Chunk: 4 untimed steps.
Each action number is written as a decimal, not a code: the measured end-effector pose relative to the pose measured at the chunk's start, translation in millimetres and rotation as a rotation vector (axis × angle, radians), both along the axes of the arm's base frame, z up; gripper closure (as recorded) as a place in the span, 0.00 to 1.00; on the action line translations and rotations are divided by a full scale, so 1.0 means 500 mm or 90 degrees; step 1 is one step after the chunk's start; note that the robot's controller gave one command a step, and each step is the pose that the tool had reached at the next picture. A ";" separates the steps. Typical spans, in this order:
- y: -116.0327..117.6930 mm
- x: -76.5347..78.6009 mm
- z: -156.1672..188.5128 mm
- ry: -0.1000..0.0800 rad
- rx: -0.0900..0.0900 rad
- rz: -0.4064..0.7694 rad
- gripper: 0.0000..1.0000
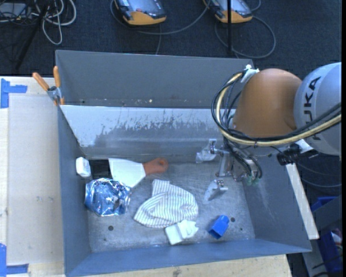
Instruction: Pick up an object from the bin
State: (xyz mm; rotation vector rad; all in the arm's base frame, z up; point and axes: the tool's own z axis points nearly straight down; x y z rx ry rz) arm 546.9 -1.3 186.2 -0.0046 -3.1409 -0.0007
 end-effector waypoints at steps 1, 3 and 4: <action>0.000 0.000 0.000 0.000 0.000 0.000 0.00; 0.100 0.001 -0.187 -0.002 0.002 0.131 0.00; 0.094 0.006 -0.220 0.000 0.000 0.158 0.00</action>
Offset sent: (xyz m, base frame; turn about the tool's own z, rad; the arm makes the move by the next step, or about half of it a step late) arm -0.0050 0.0932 -0.0929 -0.1243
